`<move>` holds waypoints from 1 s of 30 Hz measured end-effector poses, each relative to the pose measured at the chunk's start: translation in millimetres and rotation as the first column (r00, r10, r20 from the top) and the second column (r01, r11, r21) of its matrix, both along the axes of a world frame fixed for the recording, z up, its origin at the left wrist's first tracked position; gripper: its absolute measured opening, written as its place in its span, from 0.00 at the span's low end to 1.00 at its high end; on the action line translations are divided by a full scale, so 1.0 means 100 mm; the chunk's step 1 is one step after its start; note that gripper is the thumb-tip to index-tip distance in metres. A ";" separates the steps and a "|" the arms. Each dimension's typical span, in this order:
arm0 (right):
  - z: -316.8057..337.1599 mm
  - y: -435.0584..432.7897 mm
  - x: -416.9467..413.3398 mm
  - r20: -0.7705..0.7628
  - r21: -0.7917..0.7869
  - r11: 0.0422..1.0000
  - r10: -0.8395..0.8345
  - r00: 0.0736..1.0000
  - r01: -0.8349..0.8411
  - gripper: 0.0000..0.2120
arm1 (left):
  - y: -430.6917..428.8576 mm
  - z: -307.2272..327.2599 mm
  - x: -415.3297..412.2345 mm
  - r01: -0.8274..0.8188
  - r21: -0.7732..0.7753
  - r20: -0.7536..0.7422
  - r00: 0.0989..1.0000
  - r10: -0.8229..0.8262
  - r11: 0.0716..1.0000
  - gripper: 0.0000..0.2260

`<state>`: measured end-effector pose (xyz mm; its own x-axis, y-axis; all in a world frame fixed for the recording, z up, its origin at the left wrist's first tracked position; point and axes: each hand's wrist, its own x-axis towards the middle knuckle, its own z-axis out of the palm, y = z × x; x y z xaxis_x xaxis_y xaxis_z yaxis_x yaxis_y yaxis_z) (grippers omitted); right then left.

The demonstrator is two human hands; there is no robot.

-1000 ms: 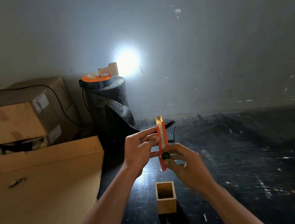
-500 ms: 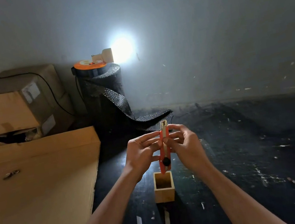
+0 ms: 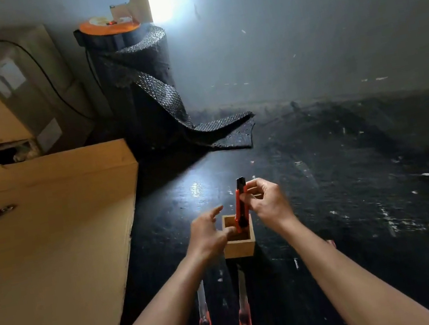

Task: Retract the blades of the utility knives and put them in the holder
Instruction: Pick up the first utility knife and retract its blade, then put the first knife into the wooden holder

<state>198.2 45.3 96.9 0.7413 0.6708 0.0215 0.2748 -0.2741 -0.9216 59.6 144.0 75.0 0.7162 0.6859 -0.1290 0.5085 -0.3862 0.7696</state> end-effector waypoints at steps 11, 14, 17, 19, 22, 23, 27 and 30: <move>-0.57 0.07 0.08 0.086 -0.269 0.963 -0.007 0.996 0.030 0.02 | -0.09 -0.49 0.08 0.006 -0.088 -0.019 1.000 -0.007 0.996 0.23; -0.63 0.09 0.10 0.090 -0.308 0.951 -0.010 0.996 0.038 0.03 | -0.10 -0.50 0.09 0.010 -0.073 -0.009 1.000 -0.011 0.997 0.24; -0.67 0.10 0.11 0.088 -0.320 0.947 -0.011 0.996 0.039 0.03 | -0.09 -0.52 0.08 0.005 -0.070 -0.005 1.000 -0.005 0.998 0.23; -0.67 0.11 0.10 0.096 -0.321 0.946 -0.014 0.995 0.045 0.04 | -0.10 -0.51 0.08 -0.001 -0.066 -0.005 1.000 0.001 0.998 0.22; -0.62 0.09 0.09 0.093 -0.308 0.949 -0.041 0.995 0.068 0.06 | -0.12 -0.50 0.08 -0.007 -0.067 0.004 1.000 0.008 0.998 0.21; -0.59 0.08 0.09 0.092 -0.310 0.948 -0.047 0.995 0.073 0.08 | -0.13 -0.49 0.07 -0.012 -0.064 0.003 1.000 0.012 0.998 0.21; -0.48 -0.07 0.06 0.117 -0.349 0.931 -0.066 0.991 0.103 0.15 | -0.20 -0.42 -0.03 -0.043 -0.067 0.006 0.999 0.044 0.997 0.21; -0.42 -0.25 -0.03 0.099 -0.364 0.926 -0.070 0.993 0.101 0.16 | -0.32 -0.39 -0.20 -0.092 -0.051 0.012 0.996 0.093 0.994 0.26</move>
<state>195.3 19.8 54.7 0.8024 0.5774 -0.1508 0.3059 -0.6148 -0.7269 39.9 111.8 35.7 0.6522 0.7420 -0.1550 0.5287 -0.2987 0.7945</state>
